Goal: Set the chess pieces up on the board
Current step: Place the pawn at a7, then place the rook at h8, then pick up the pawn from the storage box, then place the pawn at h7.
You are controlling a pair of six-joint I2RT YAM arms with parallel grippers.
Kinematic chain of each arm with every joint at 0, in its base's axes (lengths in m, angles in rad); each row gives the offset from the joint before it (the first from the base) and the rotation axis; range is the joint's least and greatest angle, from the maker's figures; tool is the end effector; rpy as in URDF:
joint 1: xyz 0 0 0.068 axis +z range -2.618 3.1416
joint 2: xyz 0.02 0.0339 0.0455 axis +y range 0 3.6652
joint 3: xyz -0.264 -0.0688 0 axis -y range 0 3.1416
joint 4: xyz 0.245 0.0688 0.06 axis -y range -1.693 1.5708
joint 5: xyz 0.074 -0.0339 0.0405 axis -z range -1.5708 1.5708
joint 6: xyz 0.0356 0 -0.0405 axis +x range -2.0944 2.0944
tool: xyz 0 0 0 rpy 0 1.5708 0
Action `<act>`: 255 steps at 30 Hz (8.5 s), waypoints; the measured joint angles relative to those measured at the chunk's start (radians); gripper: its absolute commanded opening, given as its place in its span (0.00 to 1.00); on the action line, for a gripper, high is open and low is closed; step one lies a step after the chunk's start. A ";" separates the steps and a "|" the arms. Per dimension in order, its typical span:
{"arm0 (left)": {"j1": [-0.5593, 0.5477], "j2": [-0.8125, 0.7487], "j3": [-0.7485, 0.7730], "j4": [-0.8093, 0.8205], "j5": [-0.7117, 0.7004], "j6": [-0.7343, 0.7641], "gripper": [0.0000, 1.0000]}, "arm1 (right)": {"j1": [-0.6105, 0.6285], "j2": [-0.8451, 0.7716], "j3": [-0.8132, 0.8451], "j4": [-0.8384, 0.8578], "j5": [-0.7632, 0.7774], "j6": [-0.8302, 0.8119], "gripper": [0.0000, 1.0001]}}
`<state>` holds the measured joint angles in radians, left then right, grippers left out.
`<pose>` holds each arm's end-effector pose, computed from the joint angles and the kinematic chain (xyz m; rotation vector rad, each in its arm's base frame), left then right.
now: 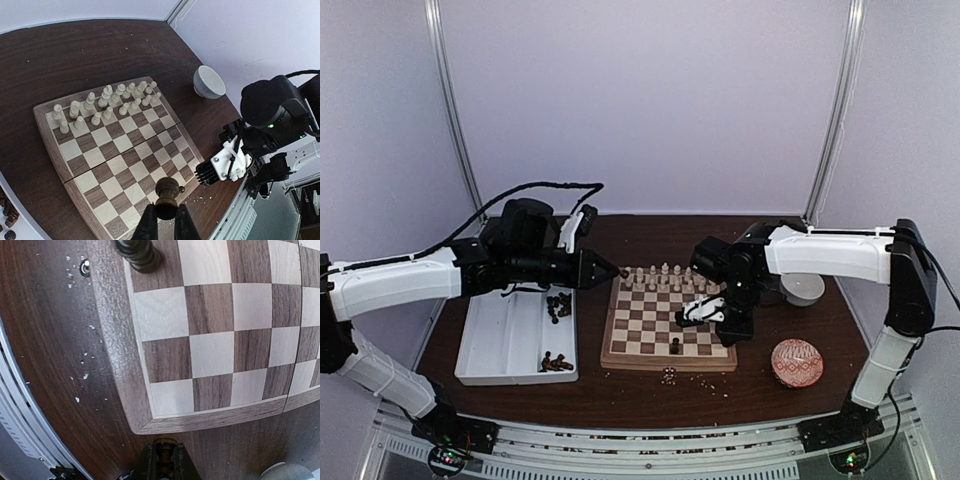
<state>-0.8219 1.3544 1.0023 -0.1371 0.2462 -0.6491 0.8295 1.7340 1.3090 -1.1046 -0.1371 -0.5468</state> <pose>0.2045 -0.2328 0.2922 0.3606 2.2264 -1.1126 0.2093 0.2359 0.2185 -1.9801 2.4013 0.2206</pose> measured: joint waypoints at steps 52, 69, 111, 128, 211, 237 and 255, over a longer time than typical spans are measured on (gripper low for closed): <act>-0.051 0.132 0.144 -0.254 -0.005 0.155 0.03 | -0.068 -0.068 0.159 0.029 -0.035 0.030 0.44; -0.203 0.435 0.273 -0.582 -0.191 0.314 0.02 | -0.460 -0.478 -0.372 0.447 -0.456 0.140 0.45; -0.203 0.408 0.385 -0.643 -0.335 0.248 0.46 | -0.465 -0.418 -0.371 0.470 -0.555 0.124 0.47; 0.175 0.097 0.065 -0.644 -0.405 0.168 0.35 | -0.465 -0.413 -0.365 0.468 -0.565 0.108 0.46; 0.022 0.304 0.383 -0.706 -0.342 0.262 0.04 | -0.465 -0.380 -0.363 0.444 -0.562 0.082 0.45; -0.097 0.619 0.535 -0.707 -0.187 0.330 0.04 | -0.465 -0.395 -0.362 0.442 -0.554 0.074 0.45; -0.098 0.651 0.535 -0.707 -0.190 0.334 0.06 | -0.465 -0.394 -0.362 0.441 -0.554 0.071 0.45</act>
<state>-0.9203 2.0052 1.5372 -0.8444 0.0559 -0.3149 0.3641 1.3396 0.9474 -0.6632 -0.6907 -0.4759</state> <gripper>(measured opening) 0.069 0.452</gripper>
